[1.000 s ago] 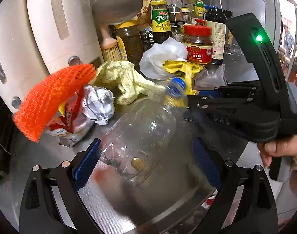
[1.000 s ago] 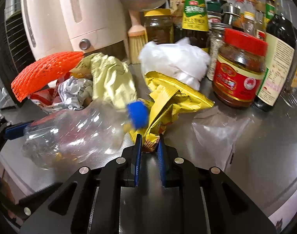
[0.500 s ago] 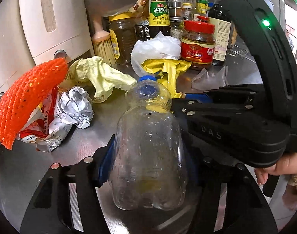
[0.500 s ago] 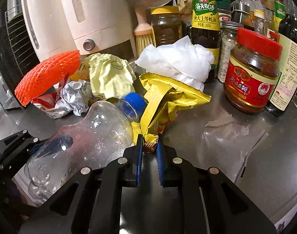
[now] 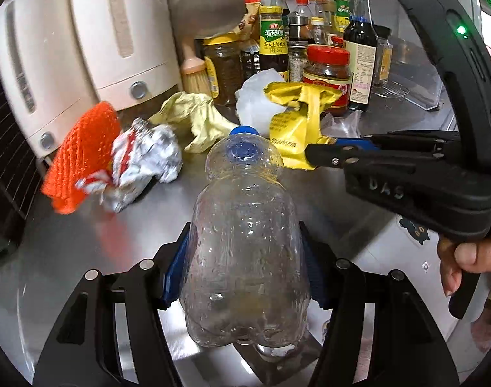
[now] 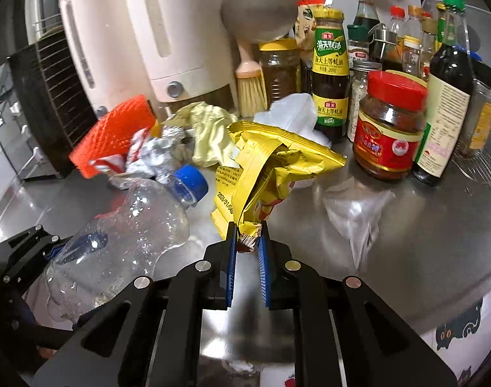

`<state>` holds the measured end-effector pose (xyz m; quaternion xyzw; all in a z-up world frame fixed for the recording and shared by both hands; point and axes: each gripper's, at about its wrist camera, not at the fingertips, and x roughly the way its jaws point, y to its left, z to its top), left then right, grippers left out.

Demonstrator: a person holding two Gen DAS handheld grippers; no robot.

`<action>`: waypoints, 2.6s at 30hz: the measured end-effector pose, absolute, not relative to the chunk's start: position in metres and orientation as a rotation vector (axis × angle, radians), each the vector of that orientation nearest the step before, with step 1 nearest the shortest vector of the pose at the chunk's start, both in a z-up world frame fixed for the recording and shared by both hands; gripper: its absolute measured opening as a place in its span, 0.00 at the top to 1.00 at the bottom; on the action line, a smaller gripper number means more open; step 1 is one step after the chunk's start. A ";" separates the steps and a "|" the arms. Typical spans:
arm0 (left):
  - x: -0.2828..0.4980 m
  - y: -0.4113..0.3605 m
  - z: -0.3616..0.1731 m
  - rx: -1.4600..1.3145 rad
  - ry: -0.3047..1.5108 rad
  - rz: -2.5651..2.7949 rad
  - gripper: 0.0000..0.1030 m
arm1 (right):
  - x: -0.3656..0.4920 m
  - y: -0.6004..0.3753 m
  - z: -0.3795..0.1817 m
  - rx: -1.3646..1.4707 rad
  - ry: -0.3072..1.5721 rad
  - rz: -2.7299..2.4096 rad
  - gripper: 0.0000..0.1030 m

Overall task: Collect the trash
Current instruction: 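Carry the bottle and yellow wrapper down over the trash bin with both tools, then open both tools to drop the bottle and wrapper into the bin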

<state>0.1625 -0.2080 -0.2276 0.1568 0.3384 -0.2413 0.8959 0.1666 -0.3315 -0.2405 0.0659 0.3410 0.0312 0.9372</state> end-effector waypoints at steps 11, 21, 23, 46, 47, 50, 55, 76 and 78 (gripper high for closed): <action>0.095 -0.166 -0.235 0.260 0.738 -0.444 0.43 | 0.112 -0.302 -0.250 0.135 0.747 0.123 0.86; 0.031 -0.133 -0.260 0.179 0.783 -0.389 0.43 | 0.046 -0.281 -0.271 0.125 0.780 0.171 0.86; 0.020 -0.128 -0.272 0.170 0.801 -0.370 0.43 | 0.035 -0.279 -0.283 0.123 0.800 0.177 0.86; 0.046 -0.127 -0.483 0.105 1.140 -0.280 0.43 | 0.072 -0.268 -0.503 0.214 1.206 0.181 0.86; 0.051 -0.128 -0.495 0.106 1.163 -0.274 0.43 | 0.076 -0.268 -0.513 0.220 1.227 0.179 0.86; 0.064 -0.130 -0.519 0.105 1.209 -0.266 0.43 | 0.087 -0.269 -0.538 0.235 1.277 0.173 0.86; 0.078 -0.133 -0.553 0.101 1.262 -0.259 0.43 | 0.110 -0.263 -0.574 0.237 1.346 0.157 0.86; 0.086 -0.114 -0.527 0.082 1.193 -0.198 0.18 | 0.119 -0.270 -0.540 0.242 1.268 0.091 0.24; 0.081 -0.119 -0.516 0.078 1.173 -0.191 0.16 | 0.111 -0.273 -0.522 0.239 1.229 0.080 0.17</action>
